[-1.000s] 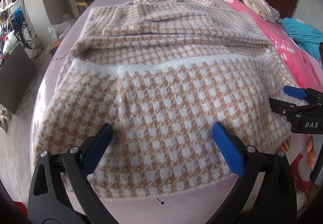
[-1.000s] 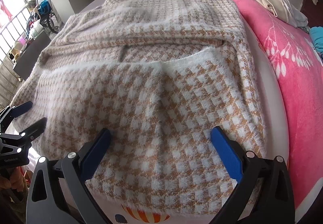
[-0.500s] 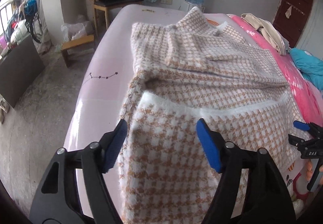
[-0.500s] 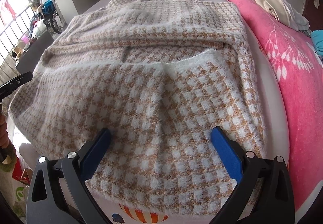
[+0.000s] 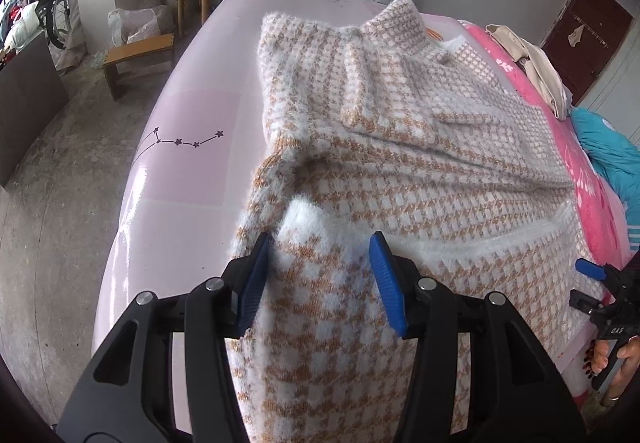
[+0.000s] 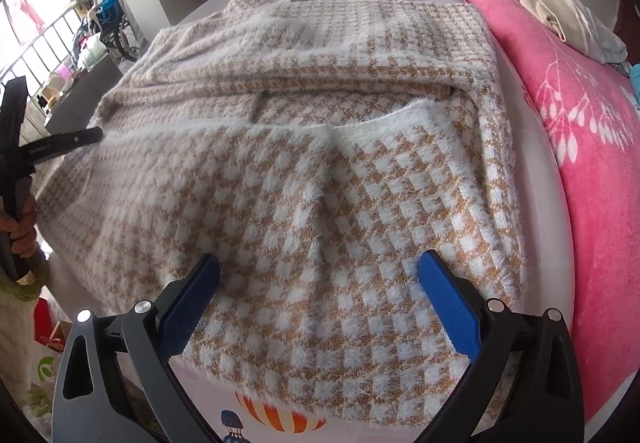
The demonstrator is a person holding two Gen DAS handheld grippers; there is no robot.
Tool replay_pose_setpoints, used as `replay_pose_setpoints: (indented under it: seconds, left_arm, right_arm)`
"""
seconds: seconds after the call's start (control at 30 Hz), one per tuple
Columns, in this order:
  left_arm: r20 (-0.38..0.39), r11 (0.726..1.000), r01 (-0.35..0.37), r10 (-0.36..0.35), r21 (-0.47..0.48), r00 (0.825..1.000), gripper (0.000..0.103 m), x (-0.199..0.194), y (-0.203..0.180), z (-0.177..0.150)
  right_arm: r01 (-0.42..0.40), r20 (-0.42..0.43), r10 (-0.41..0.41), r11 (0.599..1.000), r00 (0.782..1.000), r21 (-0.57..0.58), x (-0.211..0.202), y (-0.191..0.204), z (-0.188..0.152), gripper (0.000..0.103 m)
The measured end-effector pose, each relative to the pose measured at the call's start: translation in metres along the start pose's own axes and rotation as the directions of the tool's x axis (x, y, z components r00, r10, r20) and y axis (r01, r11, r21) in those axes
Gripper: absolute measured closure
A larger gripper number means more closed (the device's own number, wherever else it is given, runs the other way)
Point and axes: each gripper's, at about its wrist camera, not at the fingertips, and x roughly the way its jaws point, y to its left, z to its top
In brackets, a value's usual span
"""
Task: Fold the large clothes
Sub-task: 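Grasp the white folded hem edge with both grippers and lift it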
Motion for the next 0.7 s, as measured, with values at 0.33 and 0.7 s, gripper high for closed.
replay_pose_setpoints:
  seconds: [0.33,0.7]
  left_arm:
    - [0.016,0.998,-0.037,0.036,0.045,0.999,0.056,0.0,-0.006,-0.003]
    - [0.042,0.994,-0.084,0.081,0.073,0.996,0.076,0.0,-0.008,-0.006]
  right_arm:
    - [-0.083,0.091,0.076,0.994,0.993,0.074,-0.004,-0.055,0.044,0.021]
    - [-0.067,0.005,0.067,0.988,0.998,0.142,0.022,-0.074,0.036,0.08]
